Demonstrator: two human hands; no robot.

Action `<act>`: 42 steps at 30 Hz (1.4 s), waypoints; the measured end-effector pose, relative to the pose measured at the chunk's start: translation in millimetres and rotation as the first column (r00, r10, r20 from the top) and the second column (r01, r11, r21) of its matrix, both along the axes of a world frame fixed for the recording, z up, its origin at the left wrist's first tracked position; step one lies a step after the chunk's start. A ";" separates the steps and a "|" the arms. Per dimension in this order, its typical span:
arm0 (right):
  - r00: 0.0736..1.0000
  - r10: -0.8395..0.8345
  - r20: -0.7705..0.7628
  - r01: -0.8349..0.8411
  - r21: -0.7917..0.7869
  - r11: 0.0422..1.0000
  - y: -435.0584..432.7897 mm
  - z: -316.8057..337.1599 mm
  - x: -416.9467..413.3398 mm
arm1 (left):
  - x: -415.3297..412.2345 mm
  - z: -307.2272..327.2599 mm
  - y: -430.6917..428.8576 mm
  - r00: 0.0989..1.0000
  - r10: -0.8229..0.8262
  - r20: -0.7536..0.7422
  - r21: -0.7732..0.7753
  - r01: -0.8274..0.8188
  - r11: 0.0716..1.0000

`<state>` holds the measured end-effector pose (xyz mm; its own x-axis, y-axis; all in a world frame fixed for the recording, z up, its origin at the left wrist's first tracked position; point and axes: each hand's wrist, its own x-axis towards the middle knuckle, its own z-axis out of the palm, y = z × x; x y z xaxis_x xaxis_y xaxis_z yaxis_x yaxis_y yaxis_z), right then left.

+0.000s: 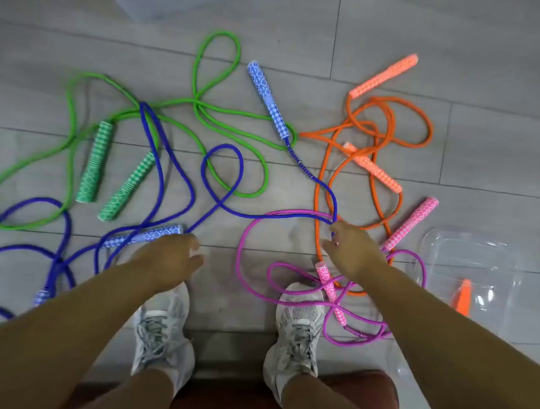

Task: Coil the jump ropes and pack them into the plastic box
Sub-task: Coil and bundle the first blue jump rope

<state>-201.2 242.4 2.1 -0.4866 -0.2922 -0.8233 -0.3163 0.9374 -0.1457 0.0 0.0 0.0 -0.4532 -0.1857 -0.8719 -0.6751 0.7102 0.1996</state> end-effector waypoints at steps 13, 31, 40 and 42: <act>0.967 -0.068 -0.244 0.072 0.007 0.997 -12.8 -69.0 -26.8 | -33.5 -70.3 2.6 0.989 -0.133 -0.064 -0.080 0.127 0.989; 0.913 0.169 -0.371 -0.238 -0.150 0.959 5.8 7.7 57.7 | 29.0 22.3 28.8 0.931 -0.342 -0.126 -0.397 0.268 0.878; 0.895 0.157 -0.417 -0.375 -0.515 0.771 8.1 131.1 127.2 | 26.0 120.8 93.1 0.766 0.569 -0.297 0.375 -0.454 0.808; 0.904 0.123 -0.410 -0.361 -0.578 0.731 8.0 150.3 137.9 | 30.9 137.5 106.1 0.738 0.620 -0.268 0.457 -0.469 0.755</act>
<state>-63.3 250.4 152.4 -0.5226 -0.8257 -0.2124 -0.6579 0.5490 -0.5155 30.9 106.1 137.5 -0.6705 -0.2367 -0.7031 -0.7342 0.0756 0.6747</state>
